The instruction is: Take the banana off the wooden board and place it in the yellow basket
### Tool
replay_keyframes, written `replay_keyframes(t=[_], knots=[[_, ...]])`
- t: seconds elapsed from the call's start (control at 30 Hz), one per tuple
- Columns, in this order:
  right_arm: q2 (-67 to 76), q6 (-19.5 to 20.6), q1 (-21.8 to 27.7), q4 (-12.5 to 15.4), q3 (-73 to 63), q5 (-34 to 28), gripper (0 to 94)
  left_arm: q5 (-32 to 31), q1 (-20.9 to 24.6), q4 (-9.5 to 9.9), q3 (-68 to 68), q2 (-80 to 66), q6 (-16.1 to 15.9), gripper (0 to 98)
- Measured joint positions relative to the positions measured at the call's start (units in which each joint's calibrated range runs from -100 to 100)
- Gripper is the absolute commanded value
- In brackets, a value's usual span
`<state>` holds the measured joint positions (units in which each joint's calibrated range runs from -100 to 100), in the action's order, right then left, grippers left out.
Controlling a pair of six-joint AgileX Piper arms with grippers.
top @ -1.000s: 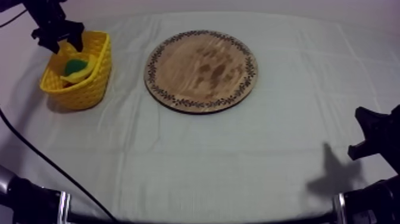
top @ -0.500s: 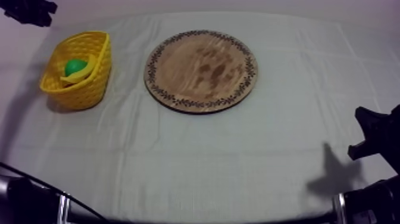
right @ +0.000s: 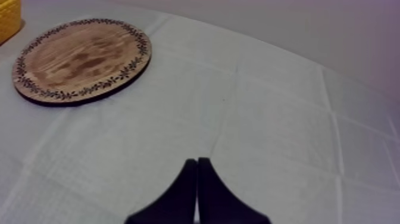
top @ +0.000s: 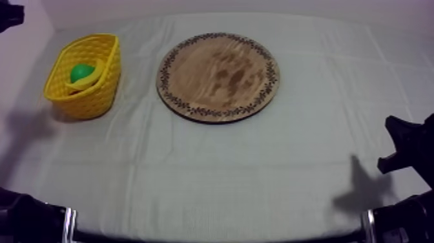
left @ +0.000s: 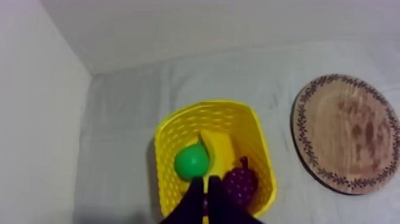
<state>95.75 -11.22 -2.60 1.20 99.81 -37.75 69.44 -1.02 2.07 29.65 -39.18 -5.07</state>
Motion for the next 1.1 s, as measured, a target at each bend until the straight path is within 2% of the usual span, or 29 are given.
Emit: replay_keyframes(t=[0.13, 0.33, 0.47, 0.87, 1.1], knots=[[0.0, 0.0, 0.0, 0.0, 0.0, 0.0, 0.3, -4.6, -0.72, 0.4, 7.74, -10.74, 1.76, 0.0], [0.0, 0.0, 0.0, 0.0, 0.0, 0.0, 0.3, -12.67, -0.23, 1.92, 21.1, -26.23, 5.66, 0.0], [0.0, 0.0, 0.0, 0.0, 0.0, 0.0, 0.3, -16.85, -0.18, 2.8, 30.27, -35.56, 7.18, 0.0], [0.0, 0.0, 0.0, 0.0, 0.0, 0.0, 0.3, -26.8, -0.28, 3.59, 53.75, -54.18, 6.98, 0.0], [0.0, 0.0, 0.0, 0.0, 0.0, 0.0, 0.3, -28.69, -0.16, 3.65, 60.99, -58.27, 6.78, 0.0]])
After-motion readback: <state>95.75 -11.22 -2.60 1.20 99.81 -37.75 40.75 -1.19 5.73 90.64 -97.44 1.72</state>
